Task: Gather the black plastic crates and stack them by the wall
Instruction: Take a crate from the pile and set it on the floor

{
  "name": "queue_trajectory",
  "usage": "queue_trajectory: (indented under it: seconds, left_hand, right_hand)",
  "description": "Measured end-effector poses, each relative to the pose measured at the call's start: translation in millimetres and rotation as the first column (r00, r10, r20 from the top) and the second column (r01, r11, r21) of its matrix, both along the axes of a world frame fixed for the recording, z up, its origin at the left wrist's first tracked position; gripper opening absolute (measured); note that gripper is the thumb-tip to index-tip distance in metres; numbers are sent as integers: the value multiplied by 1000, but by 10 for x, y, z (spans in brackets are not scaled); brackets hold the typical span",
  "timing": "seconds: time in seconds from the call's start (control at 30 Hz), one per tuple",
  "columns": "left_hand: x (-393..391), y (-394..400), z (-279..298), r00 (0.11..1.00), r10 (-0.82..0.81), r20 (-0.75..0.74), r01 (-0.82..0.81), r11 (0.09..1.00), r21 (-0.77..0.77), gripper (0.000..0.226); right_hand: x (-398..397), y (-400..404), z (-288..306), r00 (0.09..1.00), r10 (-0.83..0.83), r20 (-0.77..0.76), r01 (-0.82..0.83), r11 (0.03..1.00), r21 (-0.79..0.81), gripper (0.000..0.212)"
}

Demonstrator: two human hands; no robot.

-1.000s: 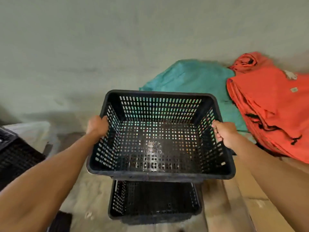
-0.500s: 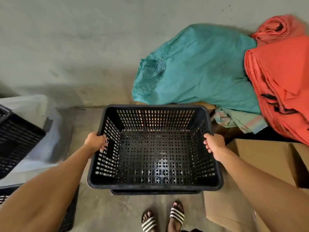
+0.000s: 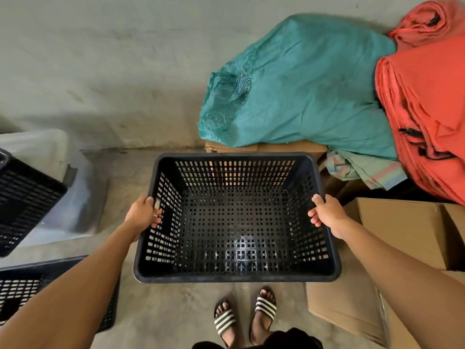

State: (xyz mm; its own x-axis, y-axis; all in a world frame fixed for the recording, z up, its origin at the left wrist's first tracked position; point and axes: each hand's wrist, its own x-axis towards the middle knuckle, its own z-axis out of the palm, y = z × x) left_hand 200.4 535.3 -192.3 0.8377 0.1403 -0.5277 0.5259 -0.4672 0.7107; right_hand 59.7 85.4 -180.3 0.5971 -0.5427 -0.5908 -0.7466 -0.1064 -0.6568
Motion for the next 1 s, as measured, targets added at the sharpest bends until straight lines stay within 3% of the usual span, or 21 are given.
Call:
queue_trajectory:
  seconds: [0.2, 0.43, 0.57, 0.73, 0.9, 1.0]
  left_hand:
    - [-119, 92, -135, 998, 48, 46, -45, 997, -61, 37]
    - [-157, -109, -131, 987, -40, 157, 3, 972, 233, 39]
    - [-128, -79, -43, 970, -168, 177, 76, 898, 434, 51]
    - [239, -185, 330, 866, -396, 305, 164, 802, 575, 68]
    - [588, -396, 546, 768, -483, 420, 140, 767, 626, 69]
    - [359, -370, 253, 819, -456, 348, 174, 775, 607, 69]
  right_hand:
    - [-129, 23, -114, 999, -9, 51, 9, 1000, 12, 54]
    - [-43, 43, -170, 999, 35, -8, -36, 980, -194, 52]
    - [66, 66, -43, 990, 128, 61, -82, 866, -494, 54]
    - [597, 26, 431, 918, 368, 147, -122, 615, -779, 68]
    - [1051, -167, 683, 879, 418, 230, 8, 469, -883, 67]
    - [809, -208, 258, 914, 400, 74, -152, 504, -850, 67]
